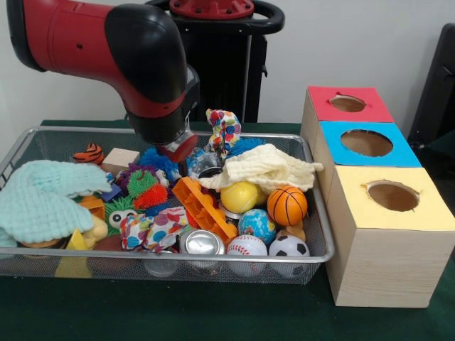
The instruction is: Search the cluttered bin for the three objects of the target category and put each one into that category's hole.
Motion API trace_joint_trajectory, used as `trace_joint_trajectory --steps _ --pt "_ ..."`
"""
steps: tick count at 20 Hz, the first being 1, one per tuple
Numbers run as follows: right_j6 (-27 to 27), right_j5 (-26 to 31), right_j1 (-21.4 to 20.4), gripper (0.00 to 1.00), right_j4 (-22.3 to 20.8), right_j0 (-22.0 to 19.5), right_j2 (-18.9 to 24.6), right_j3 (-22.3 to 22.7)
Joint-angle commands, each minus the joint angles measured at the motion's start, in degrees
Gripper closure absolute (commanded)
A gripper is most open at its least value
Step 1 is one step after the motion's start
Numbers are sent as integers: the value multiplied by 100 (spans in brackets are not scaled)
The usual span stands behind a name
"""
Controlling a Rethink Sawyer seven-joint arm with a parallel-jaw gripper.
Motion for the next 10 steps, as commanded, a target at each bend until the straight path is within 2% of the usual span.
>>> trace_joint_trajectory --steps 1,4,10 --pt "-374 303 392 0 213 -82 599 167" --pt "-285 -14 362 0 163 -17 549 320" --pt "-136 -78 280 0 203 51 511 446"
